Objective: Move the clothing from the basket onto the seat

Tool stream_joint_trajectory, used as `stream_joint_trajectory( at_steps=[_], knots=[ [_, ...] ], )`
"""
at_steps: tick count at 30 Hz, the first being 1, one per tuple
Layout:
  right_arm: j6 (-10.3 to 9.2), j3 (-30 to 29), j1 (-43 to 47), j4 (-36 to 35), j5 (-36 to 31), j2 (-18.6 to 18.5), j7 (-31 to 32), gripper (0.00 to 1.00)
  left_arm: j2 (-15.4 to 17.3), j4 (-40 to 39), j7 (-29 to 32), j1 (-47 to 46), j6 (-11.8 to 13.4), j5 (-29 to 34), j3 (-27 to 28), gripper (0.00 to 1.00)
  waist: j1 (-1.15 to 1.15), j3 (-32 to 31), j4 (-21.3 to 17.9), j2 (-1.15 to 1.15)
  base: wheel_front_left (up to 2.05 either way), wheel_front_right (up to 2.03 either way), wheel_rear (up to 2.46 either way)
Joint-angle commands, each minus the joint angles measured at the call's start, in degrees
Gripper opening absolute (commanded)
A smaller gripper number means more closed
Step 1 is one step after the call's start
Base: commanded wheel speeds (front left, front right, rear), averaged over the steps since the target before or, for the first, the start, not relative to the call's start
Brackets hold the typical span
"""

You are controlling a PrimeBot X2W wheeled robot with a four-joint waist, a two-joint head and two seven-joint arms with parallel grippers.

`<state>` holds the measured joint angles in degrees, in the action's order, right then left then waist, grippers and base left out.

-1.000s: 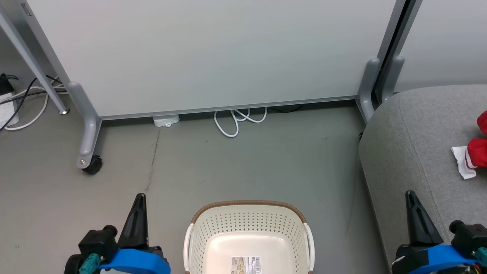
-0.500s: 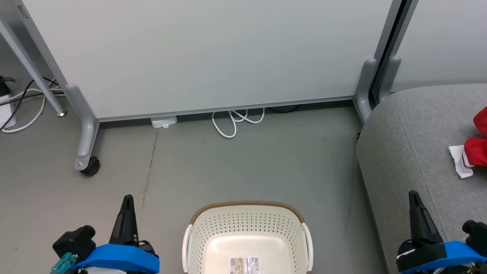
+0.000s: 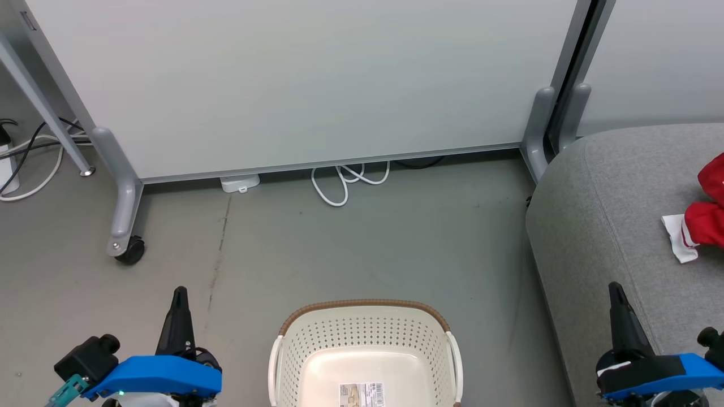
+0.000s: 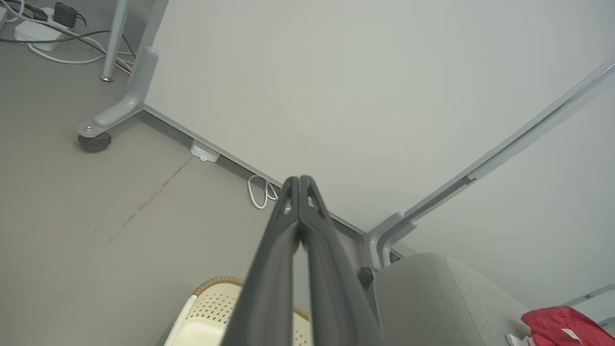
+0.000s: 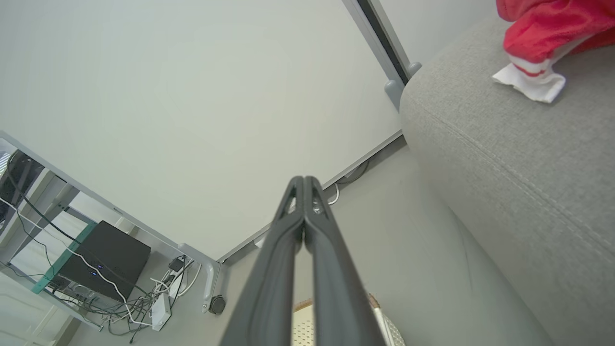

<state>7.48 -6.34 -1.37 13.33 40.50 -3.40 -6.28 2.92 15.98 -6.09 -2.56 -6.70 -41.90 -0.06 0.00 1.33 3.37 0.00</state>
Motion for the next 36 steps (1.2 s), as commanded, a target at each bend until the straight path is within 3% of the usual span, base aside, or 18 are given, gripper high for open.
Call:
stream_joint_trajectory(
  at_steps=[1, 36],
  knots=[
    [0.01, -0.09, -1.96, -0.62, 2.32, -0.03, 0.55, 0.00, 0.02, -0.98, 0.45, -1.77, -0.41, -2.19, 0.68, 0.00, 0.00, -0.02, -0.06, 0.00, 0.00, 0.00, 0.00],
    [0.02, -0.18, -3.58, -0.03, 26.09, 0.24, 6.52, 0.00, -0.01, -1.52, 6.41, -2.97, -0.68, -25.31, 3.64, 0.00, 0.00, -0.45, -1.33, 0.00, 0.00, 0.00, 0.00]
  ],
)
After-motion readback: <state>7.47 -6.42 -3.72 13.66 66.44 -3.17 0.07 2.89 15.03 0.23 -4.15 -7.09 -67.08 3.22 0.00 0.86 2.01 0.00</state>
